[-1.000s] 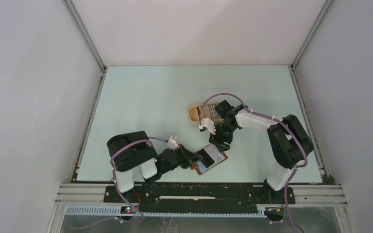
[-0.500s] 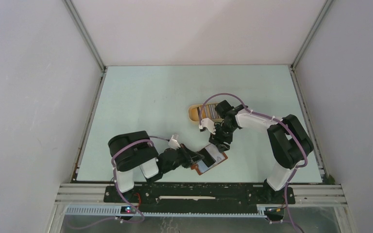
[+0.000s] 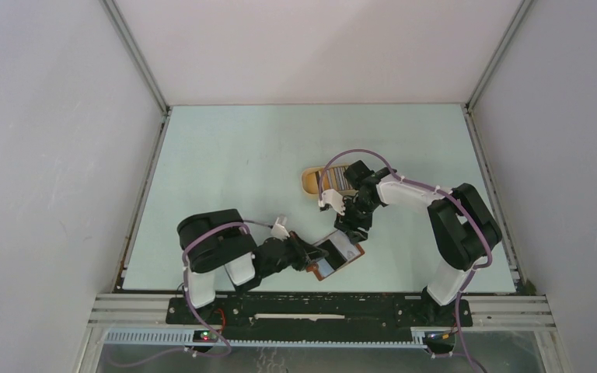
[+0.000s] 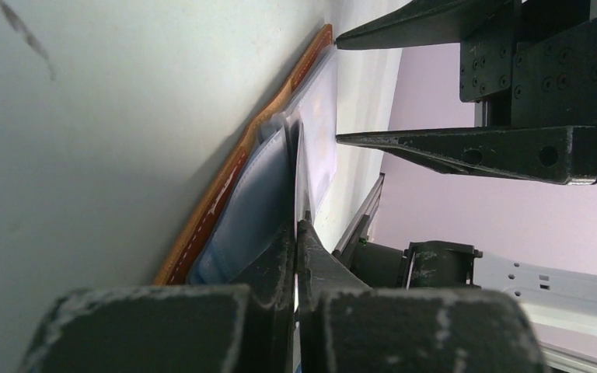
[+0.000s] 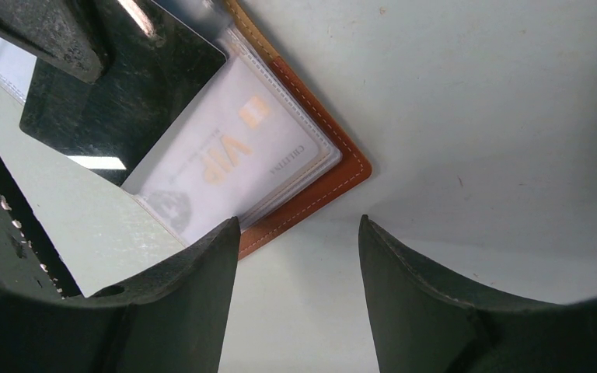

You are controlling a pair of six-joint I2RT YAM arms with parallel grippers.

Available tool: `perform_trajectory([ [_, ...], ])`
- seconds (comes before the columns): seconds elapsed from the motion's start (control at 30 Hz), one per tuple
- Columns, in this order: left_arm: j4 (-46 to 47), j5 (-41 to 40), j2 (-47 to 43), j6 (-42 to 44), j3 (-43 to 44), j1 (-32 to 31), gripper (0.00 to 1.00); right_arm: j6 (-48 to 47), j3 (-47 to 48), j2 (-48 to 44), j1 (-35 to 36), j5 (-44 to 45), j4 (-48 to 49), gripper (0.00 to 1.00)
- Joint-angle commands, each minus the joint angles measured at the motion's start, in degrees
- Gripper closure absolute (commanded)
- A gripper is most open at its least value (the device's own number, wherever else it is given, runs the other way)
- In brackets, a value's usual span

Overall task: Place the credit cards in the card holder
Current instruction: Insert the credit card into the card holder.

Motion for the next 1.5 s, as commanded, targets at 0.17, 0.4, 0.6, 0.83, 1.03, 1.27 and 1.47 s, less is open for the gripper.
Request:
perform_trajectory([
  [0.17,4.25,1.94,4.87,-4.35,1.51,-0.5,1.0,-0.73,0.59,0.29,1.17,0.04,-1.25,0.34],
  [0.4,3.99,1.52,5.4,-3.11,2.8,0.16,1.0,-0.72,0.61,0.03,1.31,0.04,-1.29,0.33],
  [0.6,3.73,1.6,6.33,-2.14,3.91,0.73,1.0,-0.27,0.61,-0.7,1.26,-0.29,-1.07,0.32],
  [0.83,3.62,1.77,6.92,-1.9,4.79,0.99,0.97,1.12,1.21,-3.8,0.76,-1.35,-1.2,0.27],
  [1.03,3.55,1.95,6.99,-1.76,4.78,1.04,0.91,0.76,1.09,-8.11,-0.03,-3.23,-1.66,0.29],
  [1.27,3.64,2.11,7.05,-1.31,4.78,1.16,0.78,-3.01,-2.24,-16.71,-0.16,-8.55,-0.57,0.33],
  [1.47,3.79,2.22,6.99,-0.62,4.7,1.25,0.69,-10.89,-8.05,-27.01,0.49,-19.18,0.64,0.4],
])
